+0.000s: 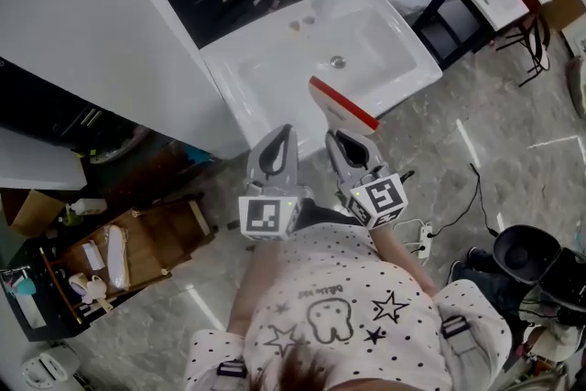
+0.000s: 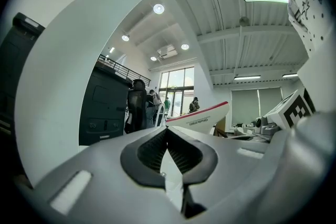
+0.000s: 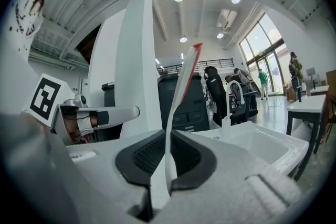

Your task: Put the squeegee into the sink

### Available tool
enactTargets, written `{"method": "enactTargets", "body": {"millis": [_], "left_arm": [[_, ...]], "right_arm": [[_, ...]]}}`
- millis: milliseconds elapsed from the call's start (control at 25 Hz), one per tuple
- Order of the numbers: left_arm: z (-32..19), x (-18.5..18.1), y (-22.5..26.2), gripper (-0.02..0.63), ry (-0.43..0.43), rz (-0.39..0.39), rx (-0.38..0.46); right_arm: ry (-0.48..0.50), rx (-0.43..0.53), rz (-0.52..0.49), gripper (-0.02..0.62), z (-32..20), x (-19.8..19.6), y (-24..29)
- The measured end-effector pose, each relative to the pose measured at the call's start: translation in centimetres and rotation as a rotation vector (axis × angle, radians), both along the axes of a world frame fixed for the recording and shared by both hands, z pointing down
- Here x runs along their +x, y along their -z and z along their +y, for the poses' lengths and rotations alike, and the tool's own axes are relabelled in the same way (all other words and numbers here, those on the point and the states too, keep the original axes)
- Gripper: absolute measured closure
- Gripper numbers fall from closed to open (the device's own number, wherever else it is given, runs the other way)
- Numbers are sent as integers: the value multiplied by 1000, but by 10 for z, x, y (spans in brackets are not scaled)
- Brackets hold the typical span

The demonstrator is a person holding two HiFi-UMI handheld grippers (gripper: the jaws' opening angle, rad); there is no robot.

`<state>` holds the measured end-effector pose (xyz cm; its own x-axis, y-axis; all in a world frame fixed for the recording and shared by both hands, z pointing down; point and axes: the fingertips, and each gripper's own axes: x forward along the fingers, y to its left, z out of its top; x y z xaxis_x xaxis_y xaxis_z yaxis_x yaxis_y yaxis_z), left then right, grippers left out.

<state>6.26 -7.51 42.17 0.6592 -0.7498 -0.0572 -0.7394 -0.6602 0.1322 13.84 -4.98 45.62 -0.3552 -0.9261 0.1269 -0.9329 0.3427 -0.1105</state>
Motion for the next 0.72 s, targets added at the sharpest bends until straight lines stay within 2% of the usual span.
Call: {"method": "enactTargets", "body": {"millis": [360,720], "left_arm": [[-16,-2,-2,614,19,-17,-10],[-46,-4,12,614,-24,-9,-21]], "right_arm": [[29,-10,12,568,-18,-2,-4],[22,-45,14,568,-48,-13,0]]}}
